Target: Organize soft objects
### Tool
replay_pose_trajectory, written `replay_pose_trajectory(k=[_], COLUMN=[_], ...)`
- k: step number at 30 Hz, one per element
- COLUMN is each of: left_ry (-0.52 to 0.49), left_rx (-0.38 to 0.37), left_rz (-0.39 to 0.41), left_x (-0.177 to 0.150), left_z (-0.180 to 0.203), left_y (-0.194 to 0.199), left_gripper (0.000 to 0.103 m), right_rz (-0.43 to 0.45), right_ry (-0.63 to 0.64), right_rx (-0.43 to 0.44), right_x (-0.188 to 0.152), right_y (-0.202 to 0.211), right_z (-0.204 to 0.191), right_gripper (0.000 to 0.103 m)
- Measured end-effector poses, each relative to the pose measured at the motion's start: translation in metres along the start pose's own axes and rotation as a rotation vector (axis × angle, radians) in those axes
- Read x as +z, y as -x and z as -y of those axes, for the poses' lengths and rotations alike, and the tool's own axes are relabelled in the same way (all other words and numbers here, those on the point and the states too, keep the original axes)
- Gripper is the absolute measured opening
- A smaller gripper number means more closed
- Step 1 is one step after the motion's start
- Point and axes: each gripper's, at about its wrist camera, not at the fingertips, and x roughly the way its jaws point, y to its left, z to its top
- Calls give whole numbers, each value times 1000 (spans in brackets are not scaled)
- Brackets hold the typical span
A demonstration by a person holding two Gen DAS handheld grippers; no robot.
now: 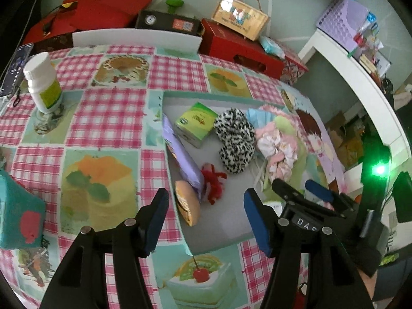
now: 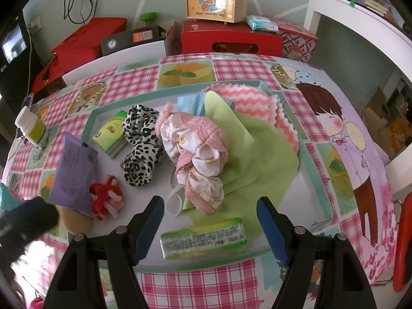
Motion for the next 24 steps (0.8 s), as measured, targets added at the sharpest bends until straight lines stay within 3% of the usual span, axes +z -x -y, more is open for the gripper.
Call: replay_pose_trajectory(k=[5,9,16,21,24], left_ry=[34,44,59,57,54], left_rx=[16,122,237,265,301], left_rz=[53,84,77,83,105], left_x=[7,10,10,10,9], left_z=[-14,-25,-43,-46,-46], left_y=[16,18,6,1,3], left_gripper=[66,79,87,99,99], right_rz=[3,3,18,22,25], right_ry=[-1,6,28,23,26], right_rx=[0,-3,-20,-17,-18], right_x=[1,1,2,3,3], right_y=[1,1,0,1,2], right_z=[1,-1,-7,-6,-7], right_gripper=[78,80,103,103,103])
